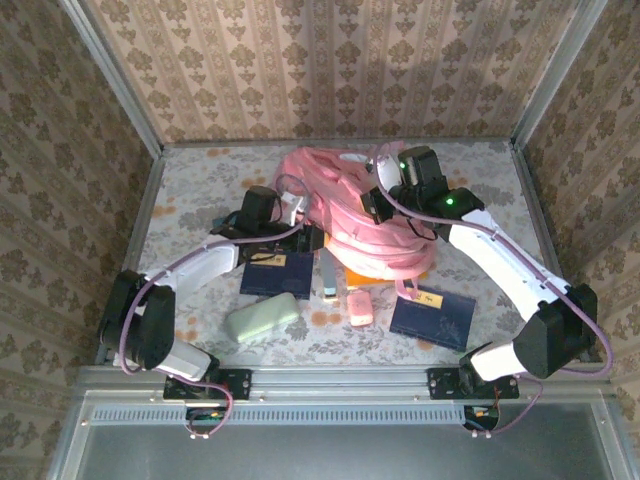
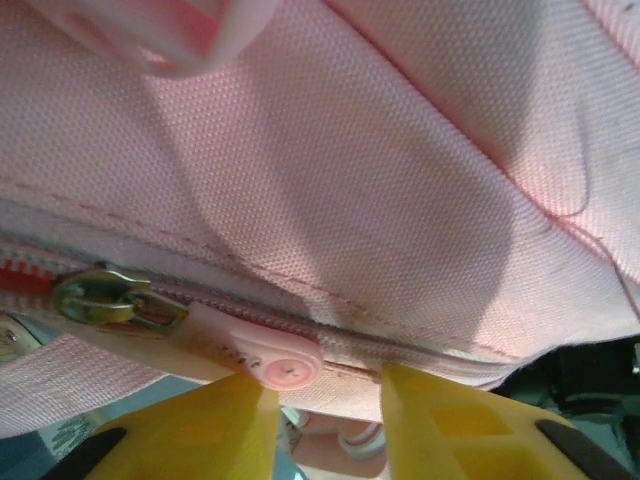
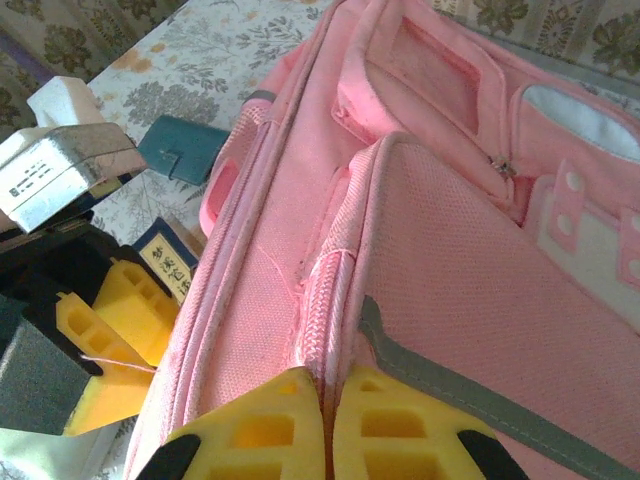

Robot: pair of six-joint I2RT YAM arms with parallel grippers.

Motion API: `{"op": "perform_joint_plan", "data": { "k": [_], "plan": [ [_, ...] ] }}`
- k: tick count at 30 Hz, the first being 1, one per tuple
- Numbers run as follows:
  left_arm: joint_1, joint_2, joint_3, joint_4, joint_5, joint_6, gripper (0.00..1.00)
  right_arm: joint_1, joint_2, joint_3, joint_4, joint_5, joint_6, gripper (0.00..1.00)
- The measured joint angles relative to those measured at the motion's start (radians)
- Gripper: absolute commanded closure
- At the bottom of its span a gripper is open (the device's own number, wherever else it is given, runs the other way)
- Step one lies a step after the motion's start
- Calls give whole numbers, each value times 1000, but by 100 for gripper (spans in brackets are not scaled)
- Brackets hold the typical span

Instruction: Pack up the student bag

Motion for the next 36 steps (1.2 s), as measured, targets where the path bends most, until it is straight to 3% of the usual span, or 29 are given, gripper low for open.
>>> {"op": "perform_joint_plan", "data": {
  "k": [8, 16, 23, 32, 36],
  "plan": [
    [22, 1, -17, 44, 2, -50, 58, 0, -2, -3, 22, -7, 19, 100],
    [107, -42, -37, 45, -20, -56, 52, -3, -8, -3, 21, -15, 21, 100],
    [105, -24, -36, 40, 1, -35, 46, -5, -8, -3, 22, -29, 31, 100],
    [86, -14, 39, -106, -53, 77, 43, -7, -8, -2, 21, -47, 36, 100],
    [92, -17, 18, -87, -50, 60, 33, -11, -8, -2, 21, -58, 36, 100]
  ]
}}
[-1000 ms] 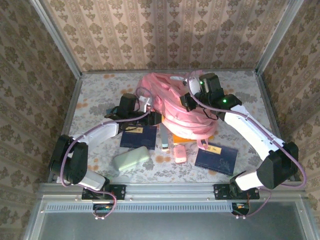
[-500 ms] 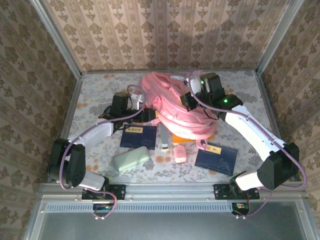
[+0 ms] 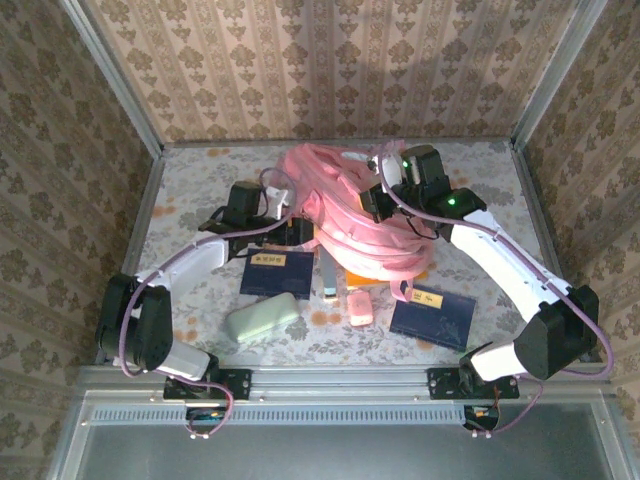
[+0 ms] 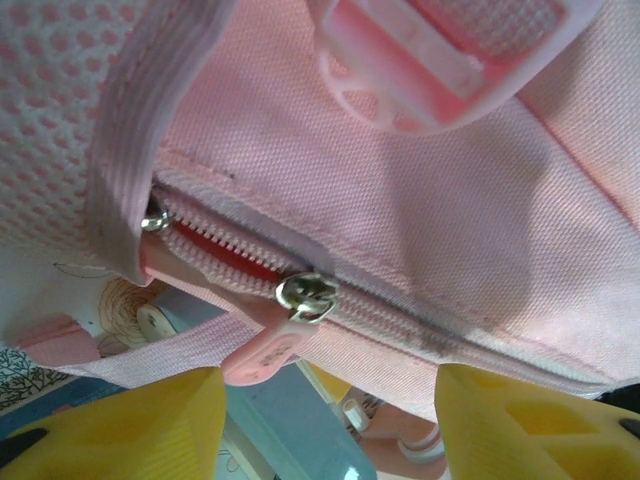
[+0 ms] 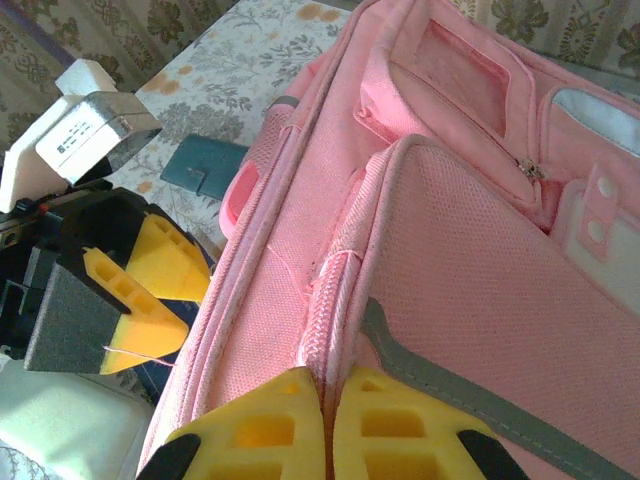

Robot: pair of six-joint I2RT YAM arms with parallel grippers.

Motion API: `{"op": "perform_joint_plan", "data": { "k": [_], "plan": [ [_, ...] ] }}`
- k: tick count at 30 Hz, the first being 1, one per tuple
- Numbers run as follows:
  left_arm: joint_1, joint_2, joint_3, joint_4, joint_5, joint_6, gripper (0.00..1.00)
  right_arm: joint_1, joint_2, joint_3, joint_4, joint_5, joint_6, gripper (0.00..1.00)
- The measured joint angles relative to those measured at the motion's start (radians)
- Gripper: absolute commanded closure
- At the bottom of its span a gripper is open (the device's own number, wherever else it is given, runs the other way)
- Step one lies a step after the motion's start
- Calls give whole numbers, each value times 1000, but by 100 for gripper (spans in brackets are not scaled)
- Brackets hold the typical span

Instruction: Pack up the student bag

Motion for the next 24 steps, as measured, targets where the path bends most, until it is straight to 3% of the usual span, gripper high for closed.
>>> {"op": "perform_joint_plan", "data": {
  "k": [7, 13, 24],
  "plan": [
    [21, -21, -76, 75, 2, -95, 23, -25, -10, 0, 0, -33, 24, 100],
    [57, -41, -156, 296, 50, -260, 27, -46, -28, 0, 2, -74, 62, 100],
    [57, 57, -169, 656, 131, -496, 35, -79, -42, 0, 32, -140, 142, 100]
  ]
}}
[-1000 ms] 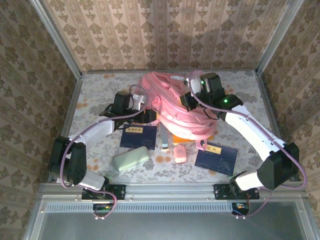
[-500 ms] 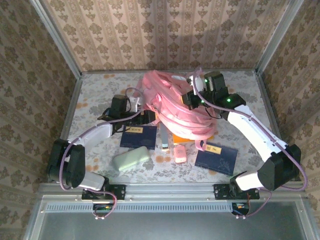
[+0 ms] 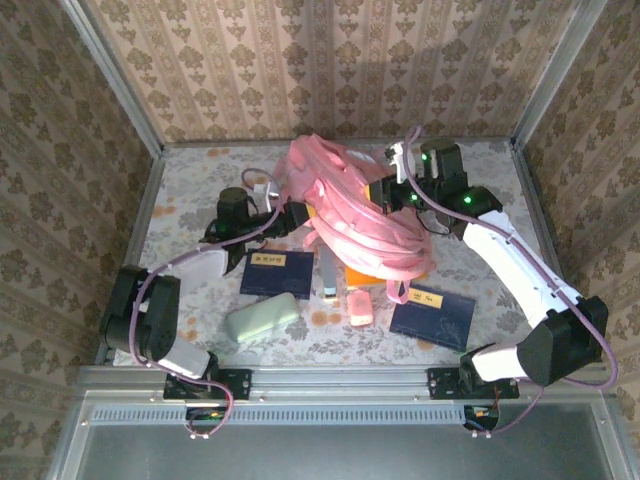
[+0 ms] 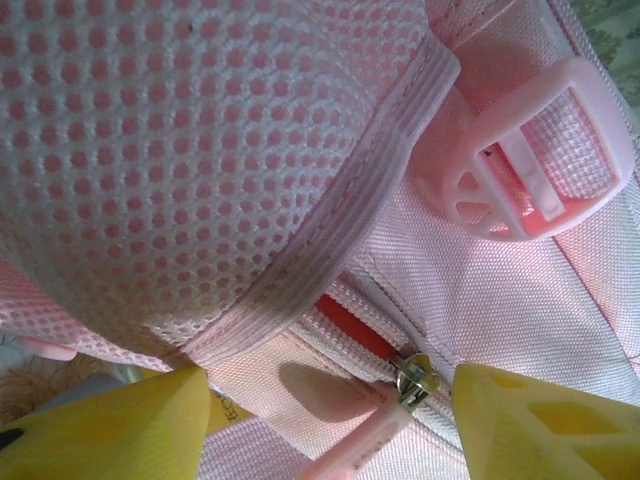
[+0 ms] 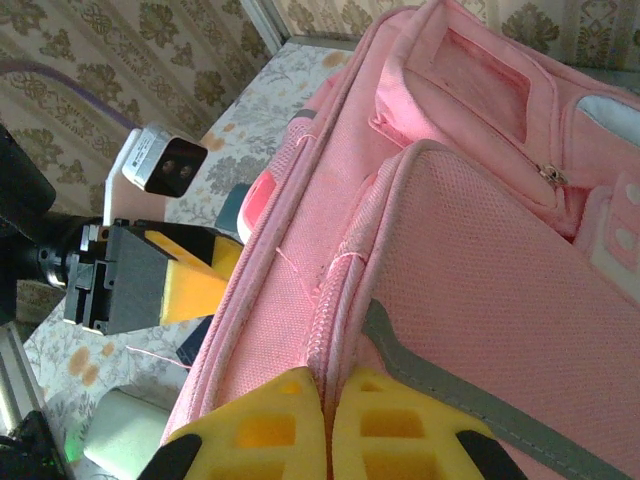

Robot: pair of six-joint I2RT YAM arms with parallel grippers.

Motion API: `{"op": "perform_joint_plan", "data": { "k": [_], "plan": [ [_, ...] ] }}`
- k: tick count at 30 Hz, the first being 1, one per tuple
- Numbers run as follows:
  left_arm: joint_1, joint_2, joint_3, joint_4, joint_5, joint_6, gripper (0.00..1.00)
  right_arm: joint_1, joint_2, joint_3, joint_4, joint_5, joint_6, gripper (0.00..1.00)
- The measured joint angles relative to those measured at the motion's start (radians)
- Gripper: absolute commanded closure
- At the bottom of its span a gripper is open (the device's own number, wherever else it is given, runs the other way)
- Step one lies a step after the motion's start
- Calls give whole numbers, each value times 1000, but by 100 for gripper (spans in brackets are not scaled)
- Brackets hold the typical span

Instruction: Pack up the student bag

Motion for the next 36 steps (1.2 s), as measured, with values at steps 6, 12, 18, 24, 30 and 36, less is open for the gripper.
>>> {"op": "perform_joint_plan", "data": {
  "k": [6, 12, 18, 24, 30, 36],
  "plan": [
    [1, 24, -11, 120, 19, -87, 45, -15, 0, 0, 13, -13, 14, 100],
    [-6, 24, -40, 192, 35, -135, 51, -32, 0, 0, 13, -29, 17, 100],
    [-17, 24, -52, 207, 40, -148, 55, -42, 0, 0, 14, -38, 18, 100],
    [-19, 14, -69, 209, 43, -153, 58, -44, 0, 0, 15, -42, 21, 100],
    [-19, 13, -69, 210, 43, -154, 66, -45, 0, 0, 25, -42, 34, 100],
    [-19, 13, -68, 217, 51, -161, 78, -48, 0, 0, 30, -41, 37, 100]
  ]
}}
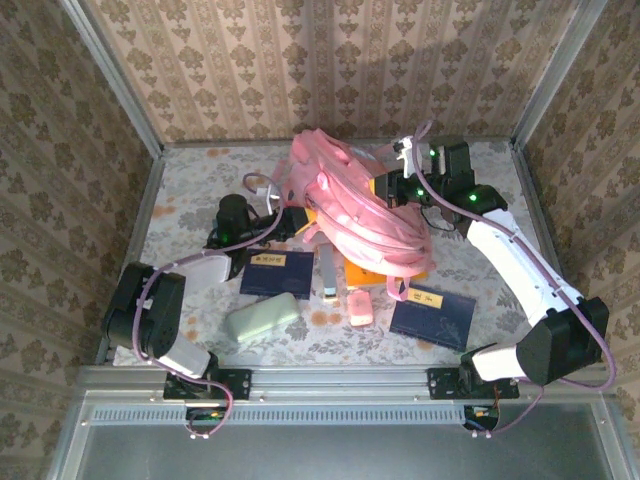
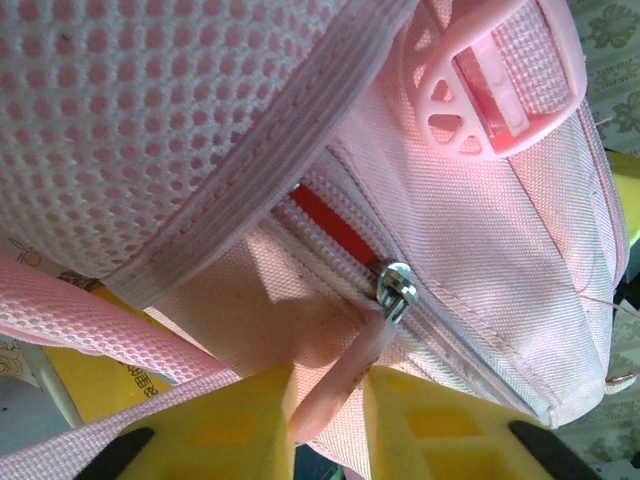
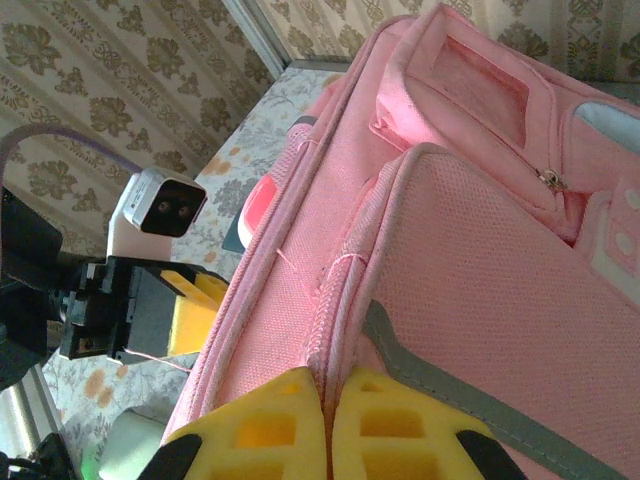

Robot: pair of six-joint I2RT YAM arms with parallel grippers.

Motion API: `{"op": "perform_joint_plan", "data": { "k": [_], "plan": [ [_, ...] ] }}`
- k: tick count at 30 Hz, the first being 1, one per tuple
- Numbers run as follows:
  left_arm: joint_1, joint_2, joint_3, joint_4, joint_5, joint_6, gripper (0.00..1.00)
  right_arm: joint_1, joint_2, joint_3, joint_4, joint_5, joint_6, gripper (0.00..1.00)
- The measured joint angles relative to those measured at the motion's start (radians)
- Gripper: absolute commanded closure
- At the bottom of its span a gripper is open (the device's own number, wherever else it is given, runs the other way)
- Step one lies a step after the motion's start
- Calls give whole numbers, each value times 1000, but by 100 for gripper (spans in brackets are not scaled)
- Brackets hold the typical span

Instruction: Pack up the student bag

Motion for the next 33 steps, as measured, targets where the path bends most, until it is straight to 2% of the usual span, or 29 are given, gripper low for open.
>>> {"op": "perform_joint_plan", "data": {
  "k": [5, 15, 21, 25, 33],
  "plan": [
    [-1, -18, 16, -66, 18, 47, 85, 0, 0, 0, -1, 0, -3, 100],
    [-1, -172, 171, -573, -23, 369, 93, 3, 0, 0, -2, 19, -65, 100],
    [-15, -175, 192, -712, -37, 458, 97, 27, 0, 0, -21, 43, -92, 100],
    [-38, -175, 172, -679, -43, 417, 97, 46, -2, -14, -18, 73, -102, 100],
    [-114, -122, 83, -393, -72, 166, 98, 87, -43, -101, 67, 167, -57, 100]
  ]
}}
